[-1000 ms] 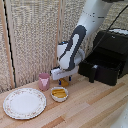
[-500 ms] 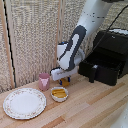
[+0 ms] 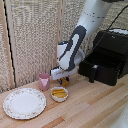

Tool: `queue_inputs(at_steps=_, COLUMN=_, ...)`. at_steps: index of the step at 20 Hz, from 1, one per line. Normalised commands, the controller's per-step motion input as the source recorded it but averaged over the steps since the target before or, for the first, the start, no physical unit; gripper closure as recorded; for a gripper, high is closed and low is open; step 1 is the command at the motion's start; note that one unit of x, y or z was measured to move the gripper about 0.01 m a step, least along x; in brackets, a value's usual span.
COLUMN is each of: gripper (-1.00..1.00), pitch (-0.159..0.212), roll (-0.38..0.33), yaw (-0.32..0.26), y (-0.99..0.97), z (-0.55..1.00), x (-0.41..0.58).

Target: Extend the gripper towards the air fryer handle. Grasp the air fryer handle and pull it to open the air fryer. Release the air fryer handle and move the gripper to the bread. Grasp the bread with the gripper and move it to the air fryer basket. Release the bread inside the air fryer and retract the gripper.

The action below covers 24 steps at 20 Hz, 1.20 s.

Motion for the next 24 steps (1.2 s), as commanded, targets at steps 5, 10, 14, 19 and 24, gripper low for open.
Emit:
queue_inputs(at_steps=5, gripper=1.0, pitch=-0.002, roll=-0.001, yaw=-0.171, y=0.3, z=0.99, x=0.0)
queue_inputs(at_steps=10, gripper=1.0, pitch=0.0, roll=-0.008, yaw=-0.249, y=0.13, z=0.95, x=0.0)
queue_inputs(at_steps=14, gripper=1.0, pitch=0.018, roll=-0.003, yaw=-0.342, y=0.0, z=0.78, x=0.033)
queue_inputs(at_steps=19, gripper=1.0, pitch=0.072, roll=-0.032, yaw=-0.353, y=-0.02, z=0.67, x=0.183)
queue_inputs(at_steps=24, gripper=1.0, pitch=0.021, roll=-0.05, yaw=-0.248, y=-0.32, z=0.72, x=0.341)
